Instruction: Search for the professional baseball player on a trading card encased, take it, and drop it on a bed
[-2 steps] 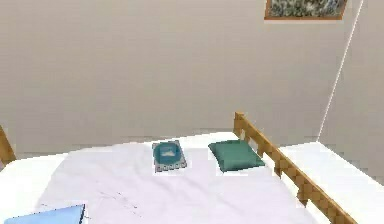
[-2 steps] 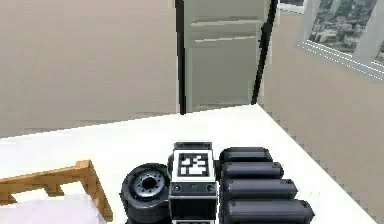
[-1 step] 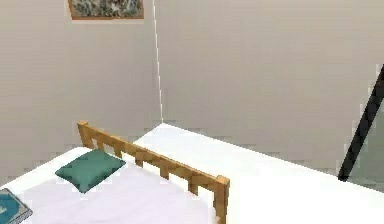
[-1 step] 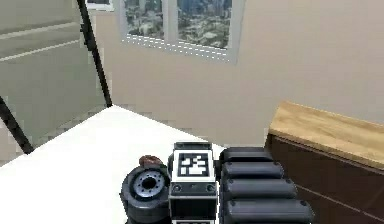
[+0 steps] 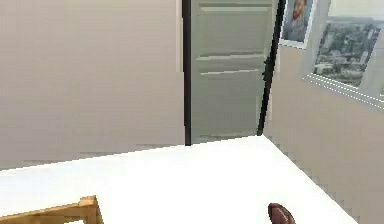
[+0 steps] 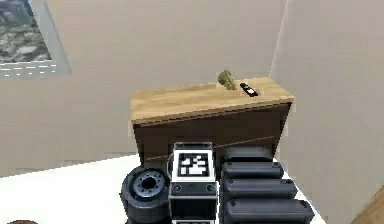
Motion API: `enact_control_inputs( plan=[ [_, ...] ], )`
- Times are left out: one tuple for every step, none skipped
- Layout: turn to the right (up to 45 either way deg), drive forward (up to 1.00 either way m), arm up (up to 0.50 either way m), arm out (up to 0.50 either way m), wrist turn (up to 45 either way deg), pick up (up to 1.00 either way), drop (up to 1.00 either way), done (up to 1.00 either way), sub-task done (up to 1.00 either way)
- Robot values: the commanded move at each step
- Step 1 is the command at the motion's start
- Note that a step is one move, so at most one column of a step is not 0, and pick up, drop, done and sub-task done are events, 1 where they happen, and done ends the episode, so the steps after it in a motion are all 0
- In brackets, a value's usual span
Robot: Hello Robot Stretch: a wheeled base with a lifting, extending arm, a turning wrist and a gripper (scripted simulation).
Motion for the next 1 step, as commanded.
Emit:
enact_control_inputs(
  plan=[
    [45.0, 0.00, 0.00, 0.00, 0.0, 0.00, 0.00, 0.00, 0.00]
  ],
)
